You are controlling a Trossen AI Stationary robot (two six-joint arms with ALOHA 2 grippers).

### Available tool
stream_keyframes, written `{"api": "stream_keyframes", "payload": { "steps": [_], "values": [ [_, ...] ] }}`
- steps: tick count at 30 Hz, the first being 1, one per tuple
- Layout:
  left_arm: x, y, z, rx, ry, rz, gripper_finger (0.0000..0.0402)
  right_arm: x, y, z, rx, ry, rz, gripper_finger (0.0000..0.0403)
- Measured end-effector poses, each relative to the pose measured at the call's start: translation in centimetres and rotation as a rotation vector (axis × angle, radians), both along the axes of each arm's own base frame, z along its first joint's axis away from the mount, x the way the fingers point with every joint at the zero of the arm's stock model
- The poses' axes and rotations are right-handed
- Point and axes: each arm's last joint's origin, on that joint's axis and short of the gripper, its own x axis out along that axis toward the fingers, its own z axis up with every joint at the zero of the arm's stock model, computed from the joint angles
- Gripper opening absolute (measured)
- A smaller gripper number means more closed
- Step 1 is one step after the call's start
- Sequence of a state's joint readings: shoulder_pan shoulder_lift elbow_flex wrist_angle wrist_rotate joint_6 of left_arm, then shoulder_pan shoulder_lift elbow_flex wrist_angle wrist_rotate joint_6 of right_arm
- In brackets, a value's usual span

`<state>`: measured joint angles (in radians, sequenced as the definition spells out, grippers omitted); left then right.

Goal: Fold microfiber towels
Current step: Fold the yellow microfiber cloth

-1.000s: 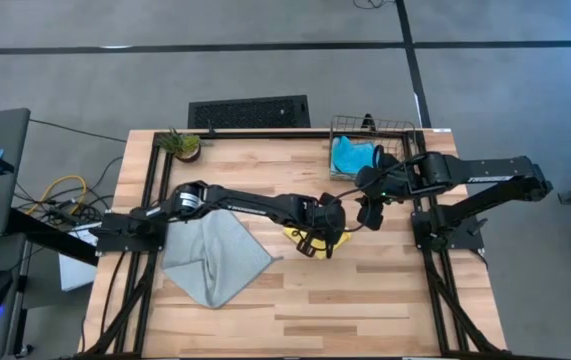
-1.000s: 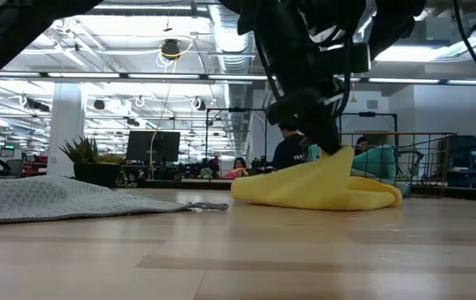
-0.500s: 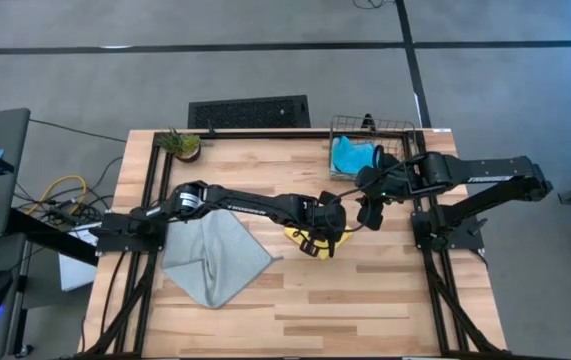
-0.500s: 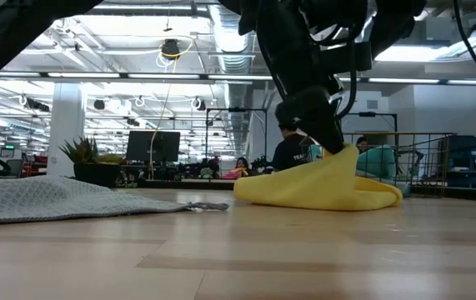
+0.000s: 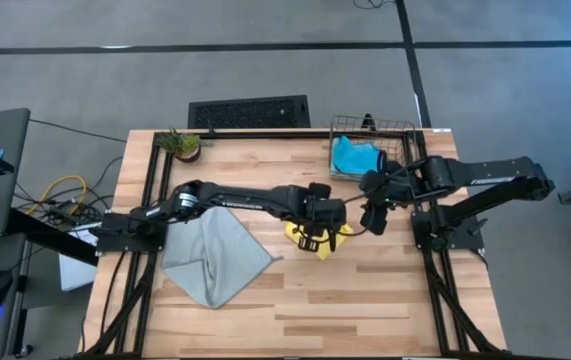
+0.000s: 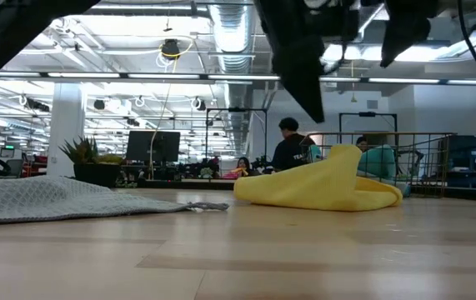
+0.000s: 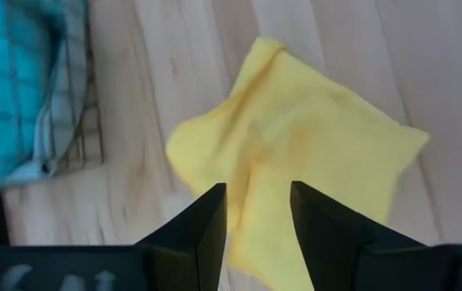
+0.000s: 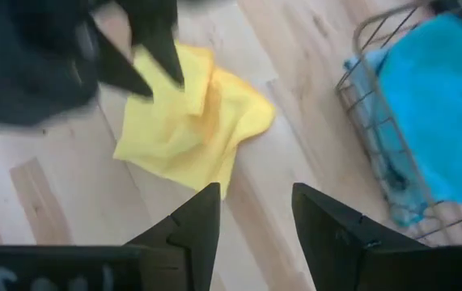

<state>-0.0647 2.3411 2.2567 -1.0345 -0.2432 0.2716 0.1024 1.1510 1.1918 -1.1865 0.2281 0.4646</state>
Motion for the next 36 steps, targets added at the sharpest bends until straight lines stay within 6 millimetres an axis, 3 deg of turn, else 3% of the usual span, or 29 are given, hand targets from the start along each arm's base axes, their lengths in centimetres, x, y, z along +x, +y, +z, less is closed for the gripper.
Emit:
{"api": "stream_keyframes", "payload": {
  "steps": [12, 21, 28, 36],
  "values": [
    [-3.9, 0.0, 4.2, -0.133, 0.157, 0.168, 0.0133, 1.7, 0.8, -5.0, 0.216, -0.199, -0.071, 0.0178],
    [-6.7, -0.8, 8.0, -0.174, 0.128, 0.257, 0.0132, 2.1, 0.7, -8.4, 0.351, -0.267, -0.268, 0.0178],
    [-8.1, -0.8, 10.0, -0.18, 0.081, 0.309, 0.0132, 3.4, 0.9, -10.1, 0.383, -0.241, -0.343, 0.0178],
    [-8.6, -0.7, 10.7, -0.17, 0.07, 0.321, 0.0132, 5.2, 1.1, -13.0, 0.416, -0.125, -0.337, 0.0178]
  ]
}}
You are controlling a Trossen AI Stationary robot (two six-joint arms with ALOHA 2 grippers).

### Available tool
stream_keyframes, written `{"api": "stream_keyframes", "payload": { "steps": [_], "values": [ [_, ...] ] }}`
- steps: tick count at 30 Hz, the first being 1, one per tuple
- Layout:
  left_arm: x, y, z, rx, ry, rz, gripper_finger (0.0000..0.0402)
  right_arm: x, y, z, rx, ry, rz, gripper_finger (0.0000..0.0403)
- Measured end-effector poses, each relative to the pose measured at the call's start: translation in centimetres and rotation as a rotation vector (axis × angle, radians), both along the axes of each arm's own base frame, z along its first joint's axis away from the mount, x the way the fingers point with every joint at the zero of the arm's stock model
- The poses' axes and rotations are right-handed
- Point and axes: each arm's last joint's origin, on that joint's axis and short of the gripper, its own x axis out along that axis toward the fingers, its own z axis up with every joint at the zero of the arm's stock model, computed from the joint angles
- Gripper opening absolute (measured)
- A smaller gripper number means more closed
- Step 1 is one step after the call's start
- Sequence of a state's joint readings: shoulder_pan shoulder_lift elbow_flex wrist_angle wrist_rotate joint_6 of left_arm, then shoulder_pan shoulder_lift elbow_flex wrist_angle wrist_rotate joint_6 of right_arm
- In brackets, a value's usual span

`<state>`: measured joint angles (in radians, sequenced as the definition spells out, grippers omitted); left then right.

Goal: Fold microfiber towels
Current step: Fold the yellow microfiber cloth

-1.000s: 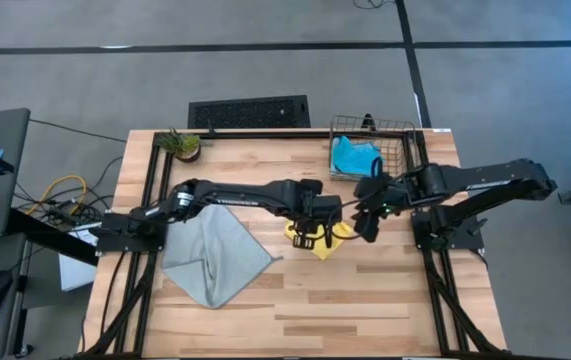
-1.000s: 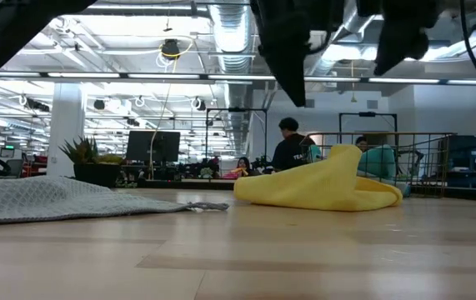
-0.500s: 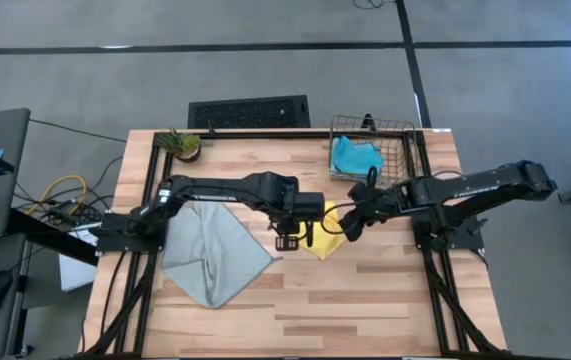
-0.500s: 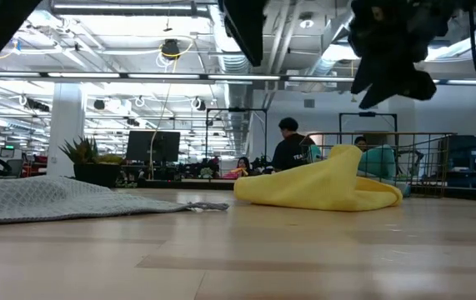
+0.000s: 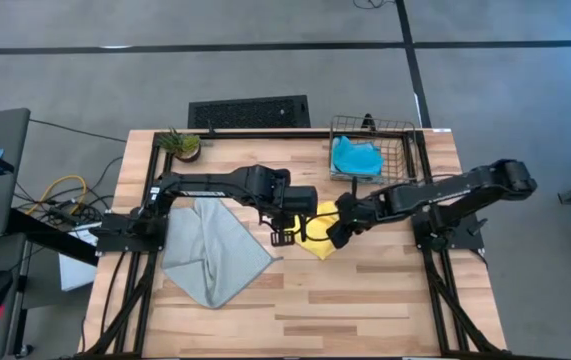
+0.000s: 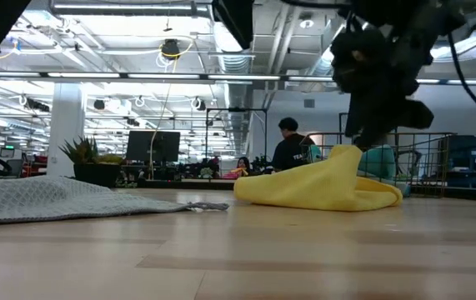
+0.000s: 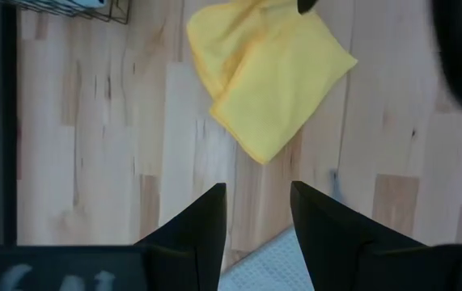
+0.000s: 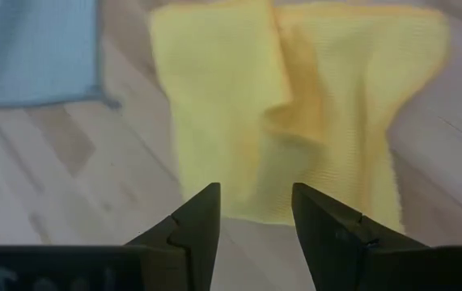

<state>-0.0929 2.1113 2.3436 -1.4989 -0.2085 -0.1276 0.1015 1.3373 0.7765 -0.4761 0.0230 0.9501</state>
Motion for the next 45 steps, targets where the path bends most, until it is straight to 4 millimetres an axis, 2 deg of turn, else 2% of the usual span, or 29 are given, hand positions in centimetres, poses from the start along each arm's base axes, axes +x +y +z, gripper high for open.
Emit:
{"api": "stream_keyframes", "payload": {
  "steps": [9, 15, 18, 21, 25, 27, 29, 36, 45],
  "values": [
    [-0.1, 0.0, 0.0, 0.002, 0.014, 0.001, 0.0132, 1.0, -0.8, -2.2, -0.008, 0.076, -0.019, 0.0178],
    [-0.1, 0.0, 0.0, 0.002, 0.014, 0.001, 0.0132, 2.1, -1.1, -2.6, -0.008, 0.022, -0.026, 0.0178],
    [-0.1, 0.0, 0.0, 0.002, 0.014, 0.001, 0.0132, 2.3, -1.3, -3.4, 0.008, 0.052, -0.026, 0.0176],
    [-0.2, 0.0, 0.0, 0.002, 0.018, 0.001, 0.0132, 2.6, -1.3, -4.2, 0.009, 0.077, -0.025, 0.0156],
    [-0.2, 0.0, 0.0, 0.002, 0.021, 0.0, 0.0132, 2.7, -1.2, -4.6, 0.0, 0.091, -0.001, 0.0084],
    [-0.2, 0.0, 0.0, 0.002, 0.022, 0.0, 0.0132, 2.9, -1.0, -4.6, -0.021, 0.069, 0.031, 0.0037],
    [-0.2, 0.0, -0.1, 0.002, 0.025, 0.0, 0.0132, 3.0, -0.9, -4.4, -0.037, 0.043, 0.062, 0.0013],
    [-0.3, 0.0, -0.1, 0.003, 0.03, 0.0, 0.0132, 3.3, -0.9, -2.6, -0.082, -0.074, 0.069, 0.0007],
    [-0.4, 0.0, -0.1, 0.003, 0.038, 0.0, 0.0132, 1.5, -0.7, 0.0, -0.252, -0.107, 0.094, 0.0005]
  ]
}}
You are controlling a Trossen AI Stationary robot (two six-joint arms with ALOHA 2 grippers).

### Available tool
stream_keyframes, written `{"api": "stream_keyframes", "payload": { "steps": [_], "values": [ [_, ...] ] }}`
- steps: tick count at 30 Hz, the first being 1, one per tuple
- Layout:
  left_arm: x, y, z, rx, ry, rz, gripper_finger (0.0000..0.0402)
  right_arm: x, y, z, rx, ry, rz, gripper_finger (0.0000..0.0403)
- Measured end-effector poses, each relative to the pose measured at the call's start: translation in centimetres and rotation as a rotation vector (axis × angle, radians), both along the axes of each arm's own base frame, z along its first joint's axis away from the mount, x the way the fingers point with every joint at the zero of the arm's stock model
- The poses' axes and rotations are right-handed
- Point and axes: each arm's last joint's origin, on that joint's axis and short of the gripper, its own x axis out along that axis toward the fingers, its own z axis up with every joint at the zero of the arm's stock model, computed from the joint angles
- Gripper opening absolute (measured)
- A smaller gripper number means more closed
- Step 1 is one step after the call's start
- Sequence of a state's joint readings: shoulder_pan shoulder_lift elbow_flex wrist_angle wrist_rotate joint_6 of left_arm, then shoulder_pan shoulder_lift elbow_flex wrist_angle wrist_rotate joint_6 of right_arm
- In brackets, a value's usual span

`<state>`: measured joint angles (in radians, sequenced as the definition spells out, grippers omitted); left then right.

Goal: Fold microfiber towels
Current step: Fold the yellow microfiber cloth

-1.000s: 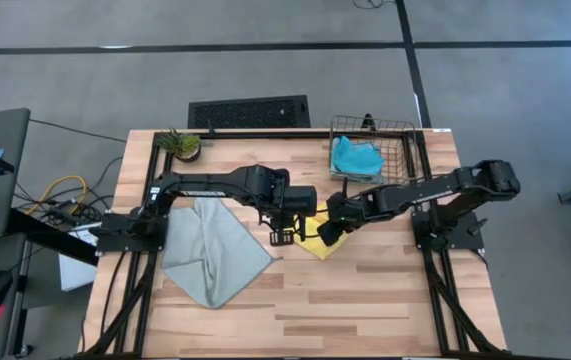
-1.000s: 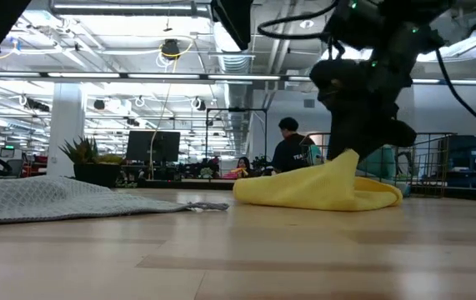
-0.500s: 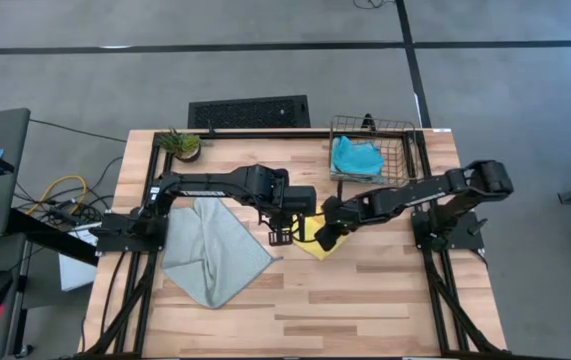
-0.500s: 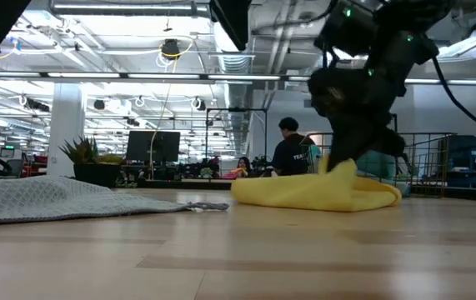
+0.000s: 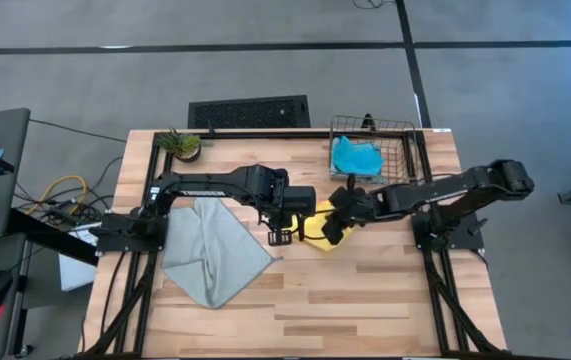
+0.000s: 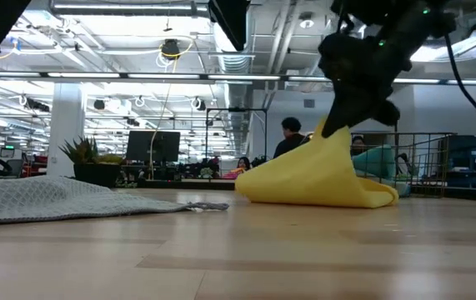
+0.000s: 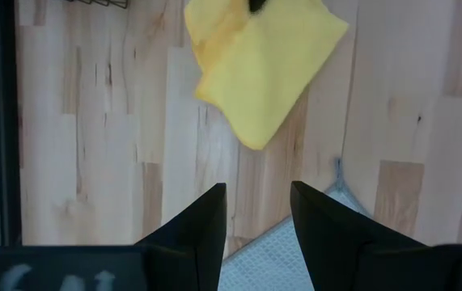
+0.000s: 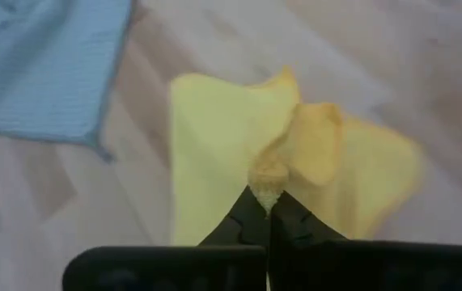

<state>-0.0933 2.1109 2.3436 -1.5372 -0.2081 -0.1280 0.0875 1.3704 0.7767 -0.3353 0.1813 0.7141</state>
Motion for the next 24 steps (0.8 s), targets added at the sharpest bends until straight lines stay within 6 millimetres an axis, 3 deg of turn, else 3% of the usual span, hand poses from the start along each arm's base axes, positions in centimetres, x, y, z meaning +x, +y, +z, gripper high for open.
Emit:
{"api": "stream_keyframes", "payload": {
  "steps": [9, 24],
  "values": [
    [0.0, 0.0, 0.0, -0.002, 0.001, -0.001, 0.0132, -1.9, 0.9, -0.2, -0.073, 0.125, -0.062, 0.0005],
    [0.0, 0.0, 0.0, -0.003, 0.0, -0.001, 0.0132, -2.0, 0.6, -2.5, -0.079, 0.305, -0.116, 0.0016]
  ]
}}
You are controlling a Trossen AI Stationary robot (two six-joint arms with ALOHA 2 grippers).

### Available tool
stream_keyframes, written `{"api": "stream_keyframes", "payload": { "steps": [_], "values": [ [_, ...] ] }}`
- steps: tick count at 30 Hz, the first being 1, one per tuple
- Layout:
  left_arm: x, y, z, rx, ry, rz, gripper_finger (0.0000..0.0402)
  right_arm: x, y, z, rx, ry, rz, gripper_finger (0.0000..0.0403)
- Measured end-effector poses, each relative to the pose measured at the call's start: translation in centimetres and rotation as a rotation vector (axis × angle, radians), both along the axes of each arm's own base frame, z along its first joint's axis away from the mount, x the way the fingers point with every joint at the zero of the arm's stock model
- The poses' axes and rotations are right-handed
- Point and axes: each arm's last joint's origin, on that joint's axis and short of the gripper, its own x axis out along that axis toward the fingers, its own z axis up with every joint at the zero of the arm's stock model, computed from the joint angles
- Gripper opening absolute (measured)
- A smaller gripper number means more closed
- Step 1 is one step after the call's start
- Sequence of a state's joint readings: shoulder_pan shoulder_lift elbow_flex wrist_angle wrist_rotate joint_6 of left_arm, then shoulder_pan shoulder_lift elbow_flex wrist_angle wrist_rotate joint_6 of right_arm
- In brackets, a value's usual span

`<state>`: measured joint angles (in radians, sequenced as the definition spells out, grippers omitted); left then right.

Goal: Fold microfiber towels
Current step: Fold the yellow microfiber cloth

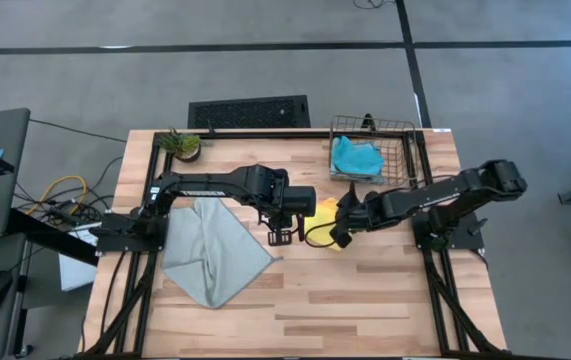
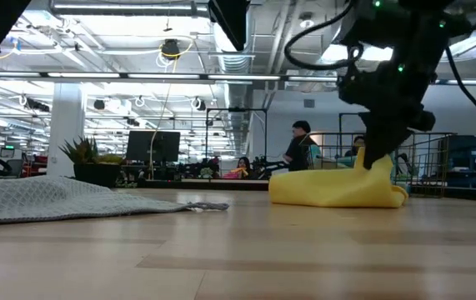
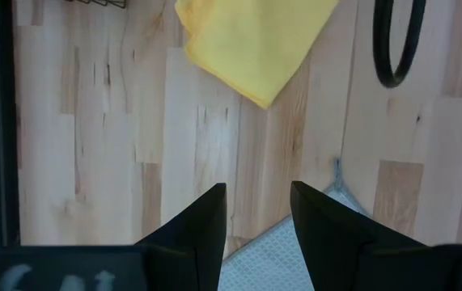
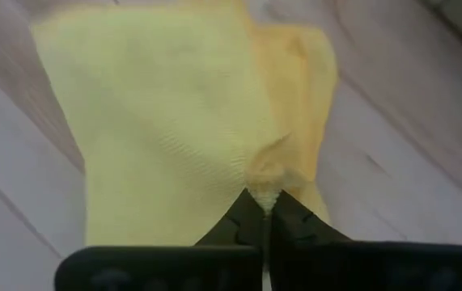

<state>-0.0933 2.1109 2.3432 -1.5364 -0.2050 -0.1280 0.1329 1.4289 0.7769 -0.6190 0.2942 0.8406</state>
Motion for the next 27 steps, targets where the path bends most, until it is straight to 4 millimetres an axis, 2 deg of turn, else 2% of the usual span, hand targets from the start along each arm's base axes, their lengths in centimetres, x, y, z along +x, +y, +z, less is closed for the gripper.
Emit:
{"api": "stream_keyframes", "payload": {
  "steps": [10, 20, 23, 27],
  "values": [
    [0.0, 0.0, 0.0, 0.0, 0.002, 0.0, 0.0132, 0.3, -0.5, -0.8, 0.017, 0.049, 0.032, 0.0079],
    [-0.3, 0.0, -0.1, 0.002, 0.033, 0.001, 0.0132, 0.1, -0.7, -0.6, 0.038, 0.052, 0.039, 0.0208],
    [-0.3, 0.0, -0.1, -0.001, 0.033, 0.013, 0.0132, 0.0, -0.5, 0.2, 0.046, 0.033, 0.104, 0.0236],
    [-0.3, -0.2, -0.1, 0.0, 0.033, 0.006, 0.0132, -0.5, 0.7, 2.5, 0.02, -0.048, 0.214, 0.025]
  ]
}}
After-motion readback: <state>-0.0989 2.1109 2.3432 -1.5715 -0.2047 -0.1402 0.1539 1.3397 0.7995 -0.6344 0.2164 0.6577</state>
